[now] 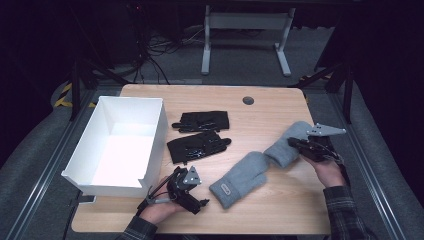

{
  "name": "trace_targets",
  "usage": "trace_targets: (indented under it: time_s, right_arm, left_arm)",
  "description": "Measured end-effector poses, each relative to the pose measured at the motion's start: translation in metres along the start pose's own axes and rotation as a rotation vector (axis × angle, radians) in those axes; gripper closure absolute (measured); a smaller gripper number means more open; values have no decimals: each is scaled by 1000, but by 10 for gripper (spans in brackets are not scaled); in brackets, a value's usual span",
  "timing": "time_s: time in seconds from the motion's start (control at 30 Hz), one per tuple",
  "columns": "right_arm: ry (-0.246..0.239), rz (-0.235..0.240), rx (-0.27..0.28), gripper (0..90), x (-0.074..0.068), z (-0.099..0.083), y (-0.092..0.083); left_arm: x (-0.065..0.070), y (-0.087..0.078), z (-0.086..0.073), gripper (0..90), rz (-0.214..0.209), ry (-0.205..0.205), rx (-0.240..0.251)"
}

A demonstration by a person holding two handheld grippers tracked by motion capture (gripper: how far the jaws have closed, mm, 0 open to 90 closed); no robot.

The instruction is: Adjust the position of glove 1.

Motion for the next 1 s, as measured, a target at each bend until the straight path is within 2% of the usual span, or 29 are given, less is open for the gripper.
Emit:
trace_targets:
  time_s: [0.1, 0.17, 0.47, 0.9, 1.0]
  right_arm:
    - [-24, 10, 4, 889, -12, 4, -2]
    - [-27, 17, 7, 889, -14, 5, -2]
    - [-81, 84, 23, 889, -53, 17, -3]
    - [-166, 182, 7, 888, -104, 25, 10]
    - [-171, 195, -7, 887, -110, 23, 16]
  left_arm:
    - [0, 0, 0, 1, -1, 0, 1]
    - [0, 0, 0, 1, -3, 0, 1]
    - [0, 0, 0, 1, -3, 0, 2]
    - [0, 0, 0, 1, -1, 1, 2]
    - [0, 0, 0, 1, 1, -4, -8]
Point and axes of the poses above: each handheld gripper's, and its own axes: y roughly forward along the jaws, z roughly out of its top, x roughly to its right, the point moved 4 cm from there along y, roughly forward along the jaws, and after that the axes turned 12 degrees about -x, right-handed, at the moved point
